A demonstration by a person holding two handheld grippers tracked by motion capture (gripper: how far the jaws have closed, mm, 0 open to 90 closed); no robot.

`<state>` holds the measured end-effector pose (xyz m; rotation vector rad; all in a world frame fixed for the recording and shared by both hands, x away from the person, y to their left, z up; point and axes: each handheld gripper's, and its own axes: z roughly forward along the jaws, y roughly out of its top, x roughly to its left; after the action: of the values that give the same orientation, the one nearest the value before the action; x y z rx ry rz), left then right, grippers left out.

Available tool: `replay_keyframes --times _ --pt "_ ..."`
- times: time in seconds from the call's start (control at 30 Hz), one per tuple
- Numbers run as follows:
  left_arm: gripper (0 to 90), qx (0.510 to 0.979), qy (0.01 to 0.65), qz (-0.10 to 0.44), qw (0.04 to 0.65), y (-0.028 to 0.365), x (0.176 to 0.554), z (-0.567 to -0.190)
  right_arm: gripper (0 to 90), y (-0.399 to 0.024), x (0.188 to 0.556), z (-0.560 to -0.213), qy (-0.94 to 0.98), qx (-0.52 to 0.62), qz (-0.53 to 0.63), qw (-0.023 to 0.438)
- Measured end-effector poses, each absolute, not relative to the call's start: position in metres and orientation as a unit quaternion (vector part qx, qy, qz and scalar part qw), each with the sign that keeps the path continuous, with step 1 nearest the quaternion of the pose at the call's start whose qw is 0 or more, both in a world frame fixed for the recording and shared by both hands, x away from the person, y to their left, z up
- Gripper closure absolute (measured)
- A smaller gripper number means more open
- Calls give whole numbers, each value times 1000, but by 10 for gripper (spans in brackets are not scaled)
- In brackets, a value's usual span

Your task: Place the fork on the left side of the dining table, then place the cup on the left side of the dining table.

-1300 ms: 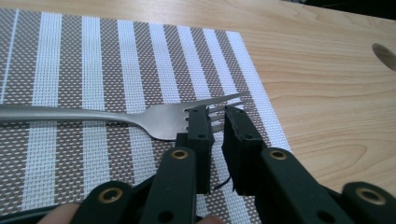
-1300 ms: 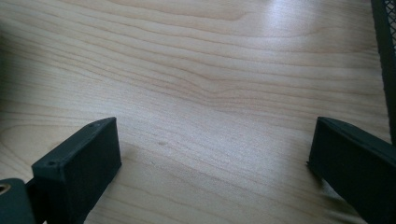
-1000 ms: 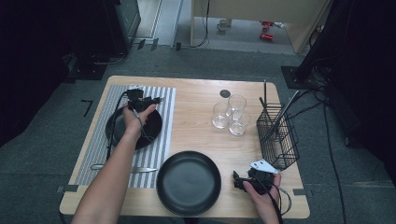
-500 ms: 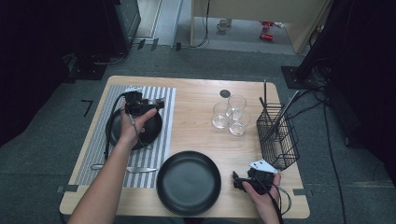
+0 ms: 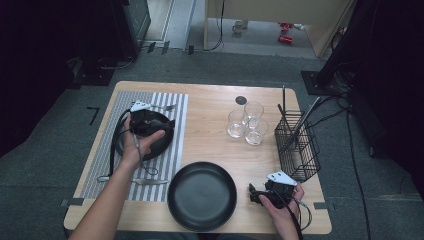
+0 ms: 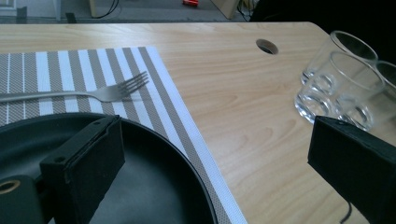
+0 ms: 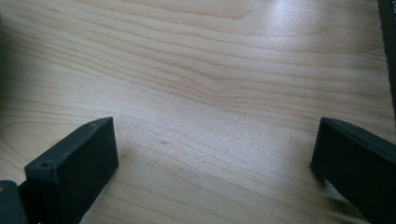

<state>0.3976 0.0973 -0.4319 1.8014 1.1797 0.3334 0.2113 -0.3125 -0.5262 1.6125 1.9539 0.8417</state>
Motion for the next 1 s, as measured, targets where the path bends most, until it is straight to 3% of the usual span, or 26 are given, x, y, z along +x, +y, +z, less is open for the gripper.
replay_keyframes --times 0.6,1.0 --pt "38 727 460 165 483 106 335 -426 1 -312 212 -526 711 589 306 235" --pt "38 731 458 164 478 115 289 -455 0 -307 213 -526 695 608 298 241"
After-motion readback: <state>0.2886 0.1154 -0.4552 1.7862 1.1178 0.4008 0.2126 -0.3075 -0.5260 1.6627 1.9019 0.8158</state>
